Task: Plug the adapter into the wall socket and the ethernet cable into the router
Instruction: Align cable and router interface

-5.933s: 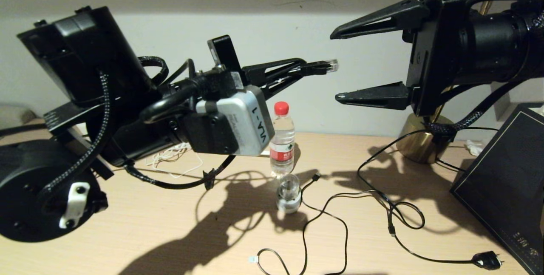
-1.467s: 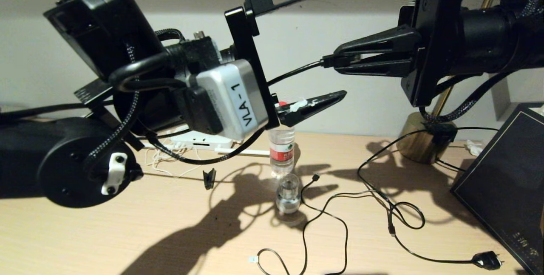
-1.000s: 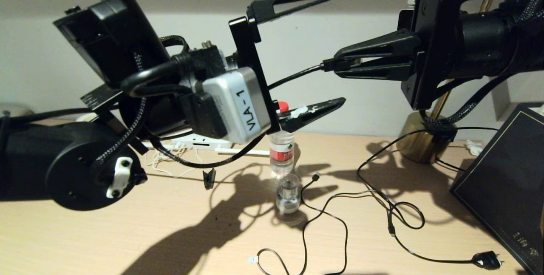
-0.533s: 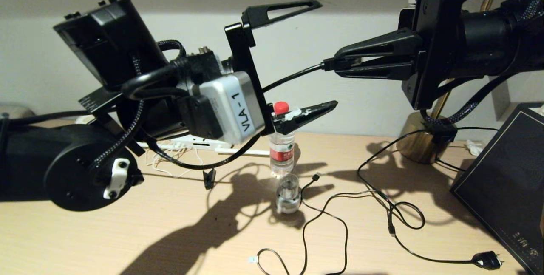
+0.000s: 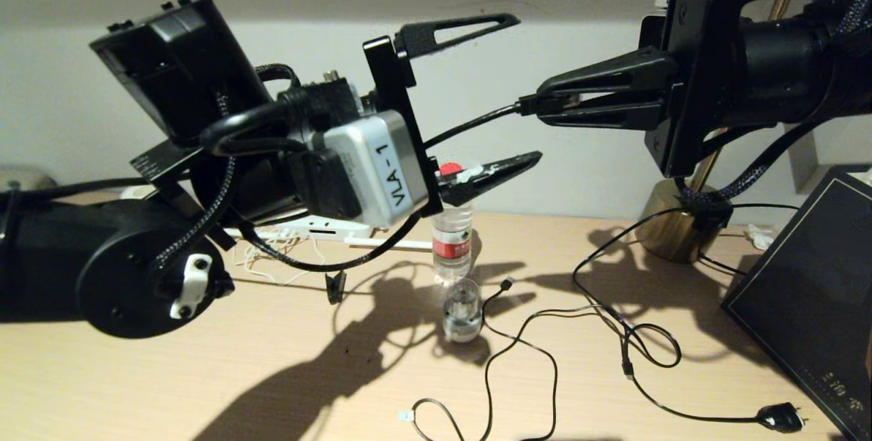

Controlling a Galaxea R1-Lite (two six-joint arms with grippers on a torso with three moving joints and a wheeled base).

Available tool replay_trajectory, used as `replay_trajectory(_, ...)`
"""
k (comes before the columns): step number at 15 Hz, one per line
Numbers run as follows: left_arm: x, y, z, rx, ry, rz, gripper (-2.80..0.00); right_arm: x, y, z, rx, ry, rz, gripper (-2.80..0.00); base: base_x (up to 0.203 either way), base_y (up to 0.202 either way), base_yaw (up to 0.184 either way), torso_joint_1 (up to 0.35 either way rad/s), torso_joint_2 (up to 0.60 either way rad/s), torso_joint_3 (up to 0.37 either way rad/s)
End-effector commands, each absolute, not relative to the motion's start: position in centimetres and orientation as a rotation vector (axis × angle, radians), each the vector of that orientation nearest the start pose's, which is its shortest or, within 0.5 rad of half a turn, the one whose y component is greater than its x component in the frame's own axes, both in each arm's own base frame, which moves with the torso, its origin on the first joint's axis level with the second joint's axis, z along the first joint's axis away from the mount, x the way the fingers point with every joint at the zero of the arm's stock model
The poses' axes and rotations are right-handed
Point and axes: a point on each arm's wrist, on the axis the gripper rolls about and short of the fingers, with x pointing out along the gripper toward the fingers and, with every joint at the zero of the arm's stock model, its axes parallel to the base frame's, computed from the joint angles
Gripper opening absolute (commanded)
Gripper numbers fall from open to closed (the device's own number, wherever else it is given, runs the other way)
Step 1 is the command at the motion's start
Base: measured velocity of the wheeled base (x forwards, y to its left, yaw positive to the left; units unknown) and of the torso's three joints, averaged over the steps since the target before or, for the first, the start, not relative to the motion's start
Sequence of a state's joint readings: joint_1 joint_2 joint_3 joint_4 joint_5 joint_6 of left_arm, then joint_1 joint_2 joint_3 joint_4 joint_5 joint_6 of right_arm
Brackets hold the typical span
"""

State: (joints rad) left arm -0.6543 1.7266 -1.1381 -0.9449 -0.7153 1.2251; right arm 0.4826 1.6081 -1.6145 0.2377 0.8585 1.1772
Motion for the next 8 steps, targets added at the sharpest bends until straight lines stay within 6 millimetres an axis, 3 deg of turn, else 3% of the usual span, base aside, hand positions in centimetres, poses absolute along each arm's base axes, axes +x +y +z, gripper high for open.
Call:
replay_trajectory(1, 24.93, -20.99, 29.57, 1.021, -1.159, -0.925, -2.80, 23.84, 14.44, 35.36, 1.033, 1.010, 1.029, -2.80, 0.000, 0.000, 0.000, 0.000, 0.00, 0.000)
replay_trajectory(8, 25.02, -21.37, 29.23, 1.018, -1.152, -0.936, -2.80, 23.77, 14.64, 35.25, 1.032, 1.018, 1.031, -2.80, 0.000, 0.000, 0.000, 0.000, 0.00, 0.000)
